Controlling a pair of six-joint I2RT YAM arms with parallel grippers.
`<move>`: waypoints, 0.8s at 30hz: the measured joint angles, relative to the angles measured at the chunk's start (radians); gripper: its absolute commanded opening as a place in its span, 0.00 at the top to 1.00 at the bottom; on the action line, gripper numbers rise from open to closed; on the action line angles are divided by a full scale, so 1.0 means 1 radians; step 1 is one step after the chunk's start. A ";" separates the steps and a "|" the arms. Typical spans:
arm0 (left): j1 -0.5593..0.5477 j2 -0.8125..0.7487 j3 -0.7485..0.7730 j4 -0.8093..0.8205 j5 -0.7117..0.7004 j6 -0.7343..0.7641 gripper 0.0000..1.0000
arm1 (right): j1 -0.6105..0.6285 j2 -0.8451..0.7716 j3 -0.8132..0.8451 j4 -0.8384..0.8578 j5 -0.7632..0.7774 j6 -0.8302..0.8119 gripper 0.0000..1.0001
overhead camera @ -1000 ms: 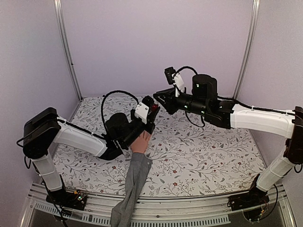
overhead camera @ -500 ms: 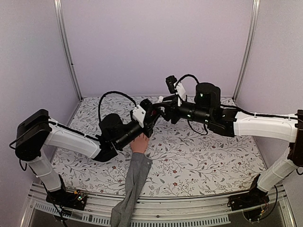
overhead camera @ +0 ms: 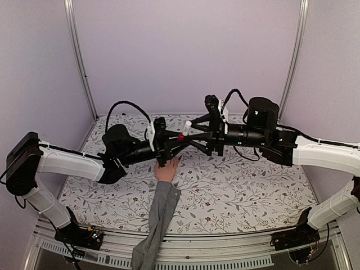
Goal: Paint the nails
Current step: Screw the nail polish bottle.
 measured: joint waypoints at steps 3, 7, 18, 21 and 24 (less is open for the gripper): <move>0.038 -0.003 0.007 -0.048 0.146 -0.026 1.00 | 0.000 -0.002 0.010 -0.038 -0.102 -0.048 0.42; 0.059 -0.002 0.031 -0.103 0.314 -0.065 1.00 | 0.000 -0.001 0.048 -0.108 -0.187 -0.112 0.46; 0.068 0.064 0.095 -0.112 0.589 -0.173 1.00 | 0.000 0.019 0.169 -0.247 -0.325 -0.228 0.58; 0.071 0.075 0.102 -0.112 0.623 -0.193 1.00 | 0.001 0.034 0.180 -0.288 -0.340 -0.245 0.58; 0.074 0.076 0.106 -0.111 0.643 -0.210 1.00 | 0.003 0.049 0.188 -0.333 -0.349 -0.264 0.62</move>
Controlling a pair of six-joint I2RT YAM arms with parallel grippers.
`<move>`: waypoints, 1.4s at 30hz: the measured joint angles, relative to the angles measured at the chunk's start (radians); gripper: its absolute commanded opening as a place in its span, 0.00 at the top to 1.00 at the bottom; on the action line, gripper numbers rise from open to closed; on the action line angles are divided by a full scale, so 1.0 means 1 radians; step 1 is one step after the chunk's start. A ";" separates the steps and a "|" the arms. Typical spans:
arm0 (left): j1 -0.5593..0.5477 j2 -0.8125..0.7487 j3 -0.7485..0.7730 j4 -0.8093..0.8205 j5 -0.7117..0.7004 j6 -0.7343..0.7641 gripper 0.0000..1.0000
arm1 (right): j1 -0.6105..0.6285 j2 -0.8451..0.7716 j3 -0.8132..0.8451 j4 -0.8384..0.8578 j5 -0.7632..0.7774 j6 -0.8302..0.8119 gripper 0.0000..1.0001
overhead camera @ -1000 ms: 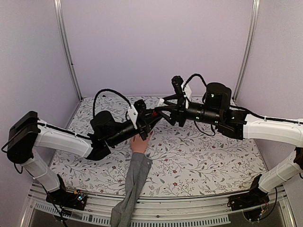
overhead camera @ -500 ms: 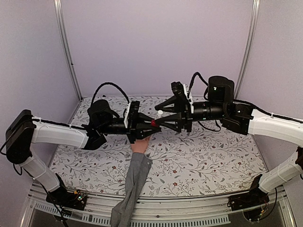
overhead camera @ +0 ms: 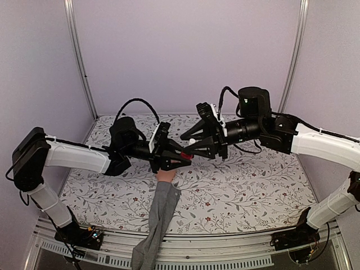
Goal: Paint the nails
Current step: Screw the nail polish bottle.
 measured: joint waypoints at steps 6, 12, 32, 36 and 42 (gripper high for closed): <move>0.008 0.009 0.010 0.009 0.021 -0.023 1.00 | 0.005 0.013 0.011 -0.047 -0.005 -0.029 0.79; 0.008 0.015 0.010 0.027 0.026 -0.032 1.00 | 0.005 0.015 0.013 -0.053 0.003 -0.040 0.91; 0.016 -0.018 -0.062 0.060 -0.348 -0.002 1.00 | -0.009 0.071 0.035 0.034 0.233 0.066 1.00; 0.008 -0.021 -0.072 0.073 -0.448 0.015 1.00 | -0.009 0.090 0.040 0.076 0.301 0.105 1.00; -0.041 -0.021 -0.097 0.110 -0.711 0.072 1.00 | -0.009 0.129 0.060 0.117 0.394 0.180 1.00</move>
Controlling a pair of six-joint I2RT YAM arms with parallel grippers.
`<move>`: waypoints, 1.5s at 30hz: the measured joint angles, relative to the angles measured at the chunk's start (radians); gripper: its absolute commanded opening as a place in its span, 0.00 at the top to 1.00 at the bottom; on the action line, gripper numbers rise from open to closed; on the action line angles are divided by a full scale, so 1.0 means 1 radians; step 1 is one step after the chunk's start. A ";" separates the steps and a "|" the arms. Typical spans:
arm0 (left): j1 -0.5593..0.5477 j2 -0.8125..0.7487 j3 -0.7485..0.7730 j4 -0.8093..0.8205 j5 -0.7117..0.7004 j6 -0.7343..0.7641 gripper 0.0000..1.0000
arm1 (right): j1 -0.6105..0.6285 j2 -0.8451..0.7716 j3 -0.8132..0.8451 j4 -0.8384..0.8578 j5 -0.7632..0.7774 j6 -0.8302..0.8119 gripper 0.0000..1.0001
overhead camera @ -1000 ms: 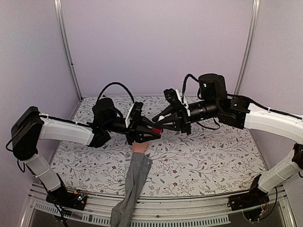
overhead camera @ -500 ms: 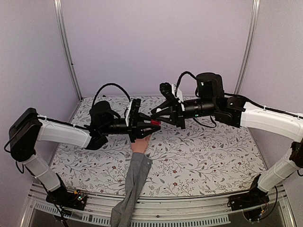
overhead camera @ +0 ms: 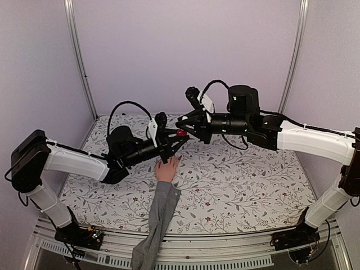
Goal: Paint the nails
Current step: Screw the nail polish bottle.
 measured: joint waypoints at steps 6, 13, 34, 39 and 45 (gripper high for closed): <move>-0.049 0.051 0.004 0.083 -0.219 0.010 1.00 | 0.000 0.028 0.017 0.027 0.085 0.066 1.00; -0.099 0.092 0.061 0.055 -0.427 0.020 1.00 | -0.009 0.035 0.021 0.032 0.152 0.097 1.00; -0.078 0.045 0.006 0.102 -0.266 0.100 1.00 | 0.020 -0.039 -0.042 0.024 0.092 0.089 0.37; -0.050 0.006 -0.026 0.111 -0.161 0.083 1.00 | 0.012 -0.146 -0.113 0.032 0.027 0.048 0.33; -0.016 -0.037 -0.045 0.111 0.043 0.059 1.00 | -0.019 -0.207 -0.128 0.019 -0.114 -0.014 0.35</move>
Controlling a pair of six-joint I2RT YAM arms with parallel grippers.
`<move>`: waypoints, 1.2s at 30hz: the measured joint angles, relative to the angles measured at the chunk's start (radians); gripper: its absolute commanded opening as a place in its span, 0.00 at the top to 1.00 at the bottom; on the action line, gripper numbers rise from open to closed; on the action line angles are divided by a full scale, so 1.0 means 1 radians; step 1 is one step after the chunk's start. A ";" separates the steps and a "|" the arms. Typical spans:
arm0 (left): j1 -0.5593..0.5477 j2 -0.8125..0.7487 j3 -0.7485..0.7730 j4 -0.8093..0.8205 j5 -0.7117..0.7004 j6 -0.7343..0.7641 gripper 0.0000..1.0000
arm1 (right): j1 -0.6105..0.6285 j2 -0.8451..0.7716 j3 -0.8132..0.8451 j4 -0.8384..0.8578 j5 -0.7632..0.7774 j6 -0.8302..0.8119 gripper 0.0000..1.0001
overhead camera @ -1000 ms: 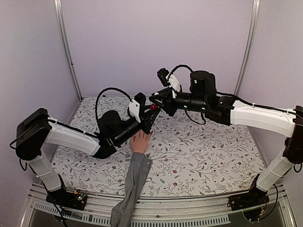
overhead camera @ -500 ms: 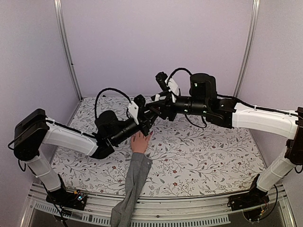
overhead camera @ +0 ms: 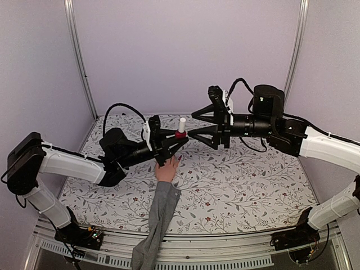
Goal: Paint the nails
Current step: Screw the nail polish bottle.
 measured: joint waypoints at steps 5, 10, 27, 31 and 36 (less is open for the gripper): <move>0.003 -0.015 0.009 -0.035 0.166 -0.019 1.00 | -0.007 0.005 0.015 -0.080 -0.117 -0.070 0.40; 0.004 -0.006 0.064 -0.106 0.308 -0.050 1.00 | -0.007 0.023 0.051 -0.142 -0.201 -0.119 0.48; 0.006 0.055 0.122 -0.201 0.444 -0.097 1.00 | -0.008 0.054 0.087 -0.213 -0.274 -0.173 0.91; 0.010 0.055 0.122 -0.202 0.436 -0.098 1.00 | -0.010 0.063 0.094 -0.212 -0.271 -0.172 0.95; 0.012 0.055 0.122 -0.196 0.399 -0.099 1.00 | -0.013 0.072 0.094 -0.183 -0.252 -0.155 1.00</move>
